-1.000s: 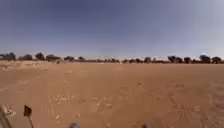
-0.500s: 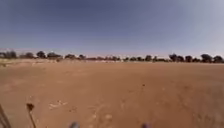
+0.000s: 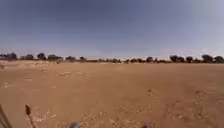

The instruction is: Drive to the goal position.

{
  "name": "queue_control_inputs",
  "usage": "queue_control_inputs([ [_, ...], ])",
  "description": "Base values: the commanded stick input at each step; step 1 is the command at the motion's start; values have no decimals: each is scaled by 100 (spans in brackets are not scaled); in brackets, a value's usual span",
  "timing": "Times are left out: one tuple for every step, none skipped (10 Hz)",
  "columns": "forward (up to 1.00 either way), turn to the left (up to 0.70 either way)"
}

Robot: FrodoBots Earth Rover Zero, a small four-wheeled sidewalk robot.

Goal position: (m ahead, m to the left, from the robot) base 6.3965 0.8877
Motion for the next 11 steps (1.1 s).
queue_control_inputs([
  [70,0],
  [70,0],
  [70,0],
  [70,0],
  [70,0],
  [70,0],
  [70,0],
  [70,0],
  [70,0],
  [70,0],
  [70,0],
])
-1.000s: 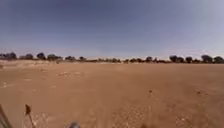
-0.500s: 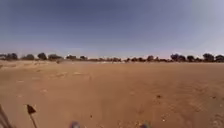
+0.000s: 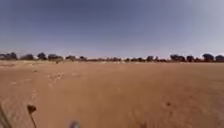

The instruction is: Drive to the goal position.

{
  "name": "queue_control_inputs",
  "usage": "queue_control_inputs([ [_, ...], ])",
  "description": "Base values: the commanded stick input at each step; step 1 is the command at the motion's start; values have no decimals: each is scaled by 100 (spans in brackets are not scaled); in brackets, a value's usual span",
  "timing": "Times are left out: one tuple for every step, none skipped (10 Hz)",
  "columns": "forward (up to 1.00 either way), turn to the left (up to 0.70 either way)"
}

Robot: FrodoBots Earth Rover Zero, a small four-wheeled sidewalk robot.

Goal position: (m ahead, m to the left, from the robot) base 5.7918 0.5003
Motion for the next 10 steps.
queue_control_inputs([
  [70,0],
  [70,0],
  [70,0],
  [70,0],
  [70,0],
  [70,0],
  [70,0],
  [70,0],
  [70,0],
  [70,0],
])
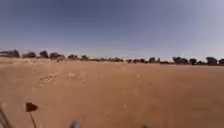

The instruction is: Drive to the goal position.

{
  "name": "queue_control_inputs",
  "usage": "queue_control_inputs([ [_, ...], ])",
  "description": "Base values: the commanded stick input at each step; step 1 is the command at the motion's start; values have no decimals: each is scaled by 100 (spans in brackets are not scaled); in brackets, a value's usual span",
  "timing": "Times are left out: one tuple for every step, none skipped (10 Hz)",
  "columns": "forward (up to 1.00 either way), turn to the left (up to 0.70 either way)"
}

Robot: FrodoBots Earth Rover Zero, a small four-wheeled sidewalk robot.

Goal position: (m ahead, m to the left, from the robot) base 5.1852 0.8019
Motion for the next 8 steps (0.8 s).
queue_control_inputs([
  [70,0],
  [70,0],
  [70,0],
  [70,0],
  [70,0],
  [70,0],
  [70,0],
  [70,0],
])
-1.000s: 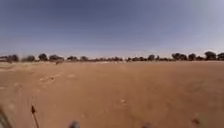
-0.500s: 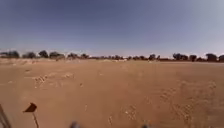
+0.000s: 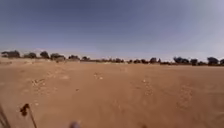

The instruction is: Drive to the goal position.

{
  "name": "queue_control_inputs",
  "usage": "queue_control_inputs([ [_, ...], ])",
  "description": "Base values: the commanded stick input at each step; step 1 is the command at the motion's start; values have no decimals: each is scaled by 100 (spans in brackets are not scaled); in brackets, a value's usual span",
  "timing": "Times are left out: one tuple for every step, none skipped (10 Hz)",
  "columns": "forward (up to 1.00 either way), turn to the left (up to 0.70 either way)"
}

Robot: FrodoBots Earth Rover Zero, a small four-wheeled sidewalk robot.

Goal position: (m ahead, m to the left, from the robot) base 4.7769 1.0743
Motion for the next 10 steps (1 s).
queue_control_inputs([
  [70,0],
  [70,0],
  [70,0],
  [70,0],
  [70,0],
  [70,0],
  [70,0],
  [70,0],
  [70,0],
  [70,0],
])
